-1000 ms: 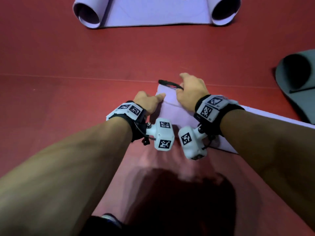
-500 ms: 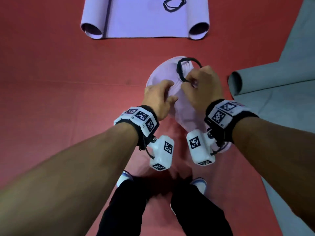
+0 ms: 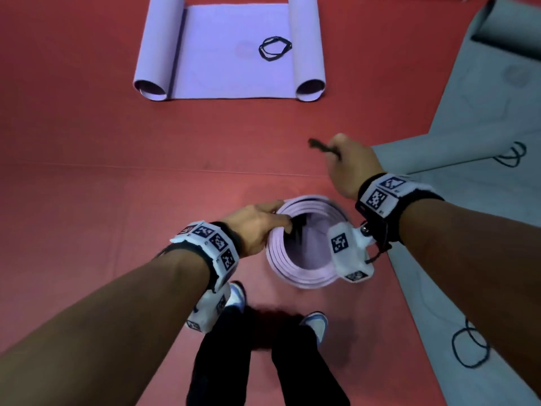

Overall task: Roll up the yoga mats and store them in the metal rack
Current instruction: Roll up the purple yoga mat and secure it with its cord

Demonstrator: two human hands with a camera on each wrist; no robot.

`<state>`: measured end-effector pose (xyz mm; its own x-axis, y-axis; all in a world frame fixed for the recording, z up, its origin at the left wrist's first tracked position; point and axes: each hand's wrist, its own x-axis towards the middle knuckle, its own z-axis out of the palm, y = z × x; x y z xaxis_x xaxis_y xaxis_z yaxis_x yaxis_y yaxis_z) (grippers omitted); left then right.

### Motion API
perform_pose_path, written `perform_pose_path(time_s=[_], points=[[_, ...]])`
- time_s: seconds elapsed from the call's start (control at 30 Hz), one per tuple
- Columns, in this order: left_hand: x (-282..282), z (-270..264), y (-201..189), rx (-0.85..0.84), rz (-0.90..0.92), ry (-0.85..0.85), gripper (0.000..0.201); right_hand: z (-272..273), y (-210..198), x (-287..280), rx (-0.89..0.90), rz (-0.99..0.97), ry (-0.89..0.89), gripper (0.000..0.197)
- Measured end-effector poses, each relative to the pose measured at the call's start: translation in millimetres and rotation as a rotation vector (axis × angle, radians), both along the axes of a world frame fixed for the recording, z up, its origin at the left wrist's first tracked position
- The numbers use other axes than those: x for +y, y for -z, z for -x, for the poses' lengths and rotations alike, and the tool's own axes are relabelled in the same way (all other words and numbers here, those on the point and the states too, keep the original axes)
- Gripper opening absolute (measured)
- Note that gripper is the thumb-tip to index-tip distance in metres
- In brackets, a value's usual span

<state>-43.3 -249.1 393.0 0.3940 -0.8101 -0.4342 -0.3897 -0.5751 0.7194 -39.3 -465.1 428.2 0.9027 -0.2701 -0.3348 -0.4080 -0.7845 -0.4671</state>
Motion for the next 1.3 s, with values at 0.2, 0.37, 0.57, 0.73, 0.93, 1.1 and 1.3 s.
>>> perform_pose_path(time_s=[0.2, 0.37, 0.57, 0.73, 0.93, 1.1, 1.3], points=[[-22.1, -10.7, -6.3, -0.262, -0.048, -0.201, 0.048, 19.0, 13.4, 18.0, 0.116, -0.055, -0.372, 0.024], [-26.1, -14.2, -2.7, -0.115, -0.009, -0.587, 0.054, 27.6, 12.5, 17.9, 0.233, 0.030, -0.373, 0.035], [-28.7, -25.3, 2.0, -0.165, -0.031, -0.430, 0.068, 31.9, 12.9, 19.7, 0.190, 0.160, -0.526, 0.037], [-36.4, -46.3, 14.0, -0.266, 0.026, -0.703, 0.040, 40.7, 5.9, 32.6, 0.182, 0.241, -0.659, 0.036], [-39.7, -61.1, 12.4, 0.041, 0.063, -0.986, 0.006, 39.7, 15.6, 38.9, 0.267, 0.382, -0.794, 0.069], [-18.9, -54.1, 13.2, 0.406, 0.138, -1.158, 0.040, 41.5, 36.4, 35.2, -0.011, 0.423, -0.664, 0.047], [-2.3, -59.7, 15.8, 0.406, 0.210, -1.093, 0.035, 31.3, 30.9, 52.7, 0.052, 0.425, -0.573, 0.029]])
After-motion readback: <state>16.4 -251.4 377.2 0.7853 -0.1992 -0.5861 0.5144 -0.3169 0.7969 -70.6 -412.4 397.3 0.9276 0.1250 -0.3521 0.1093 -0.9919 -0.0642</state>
